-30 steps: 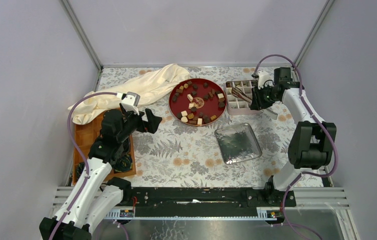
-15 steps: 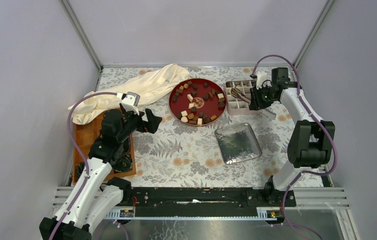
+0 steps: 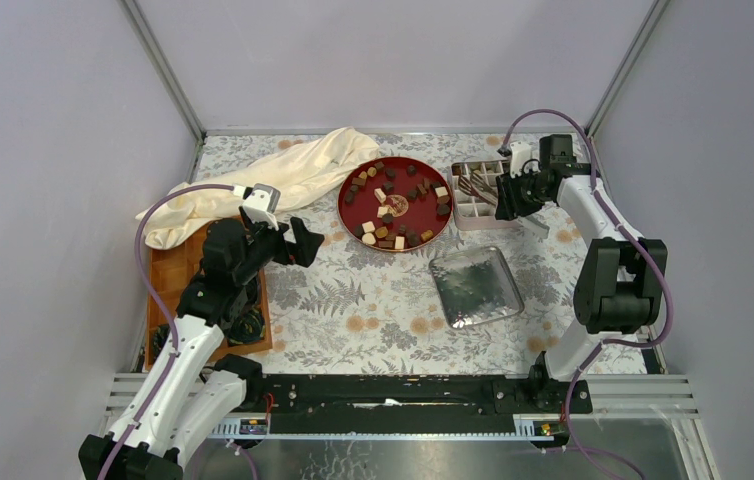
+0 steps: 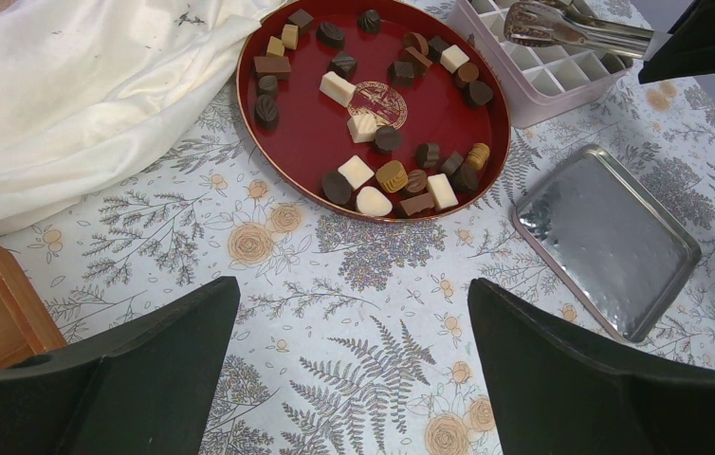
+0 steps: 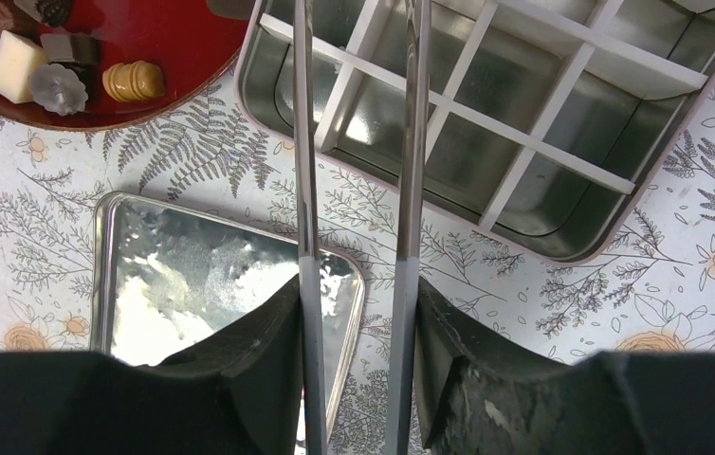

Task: Pack the chocolate
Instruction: Place the fake chocolate in the packing box.

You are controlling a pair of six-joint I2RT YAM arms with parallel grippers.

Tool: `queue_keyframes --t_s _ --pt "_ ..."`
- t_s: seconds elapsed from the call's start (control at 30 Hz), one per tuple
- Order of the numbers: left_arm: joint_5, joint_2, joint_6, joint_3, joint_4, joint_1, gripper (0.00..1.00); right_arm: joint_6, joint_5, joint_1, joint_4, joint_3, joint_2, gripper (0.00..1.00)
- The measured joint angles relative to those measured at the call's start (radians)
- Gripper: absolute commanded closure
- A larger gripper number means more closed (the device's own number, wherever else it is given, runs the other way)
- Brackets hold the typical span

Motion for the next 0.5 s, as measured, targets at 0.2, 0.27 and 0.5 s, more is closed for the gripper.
queue_keyframes --t_s 0.2,0.27,0.5 --pt "0.0 0.0 0.0 0.0 0.0 0.0 0.01 0.004 -0.001 0.0 0.002 0.0 0.0 0.55" --pt "0.0 0.0 0.0 0.0 0.0 0.0 0.01 0.005 -0.003 0.0 0.003 0.0 -0.005 0.56" --pt "0.0 0.0 0.0 0.0 0.0 0.0 0.01 0.004 -0.079 0.0 0.026 -0.021 -0.101 0.57"
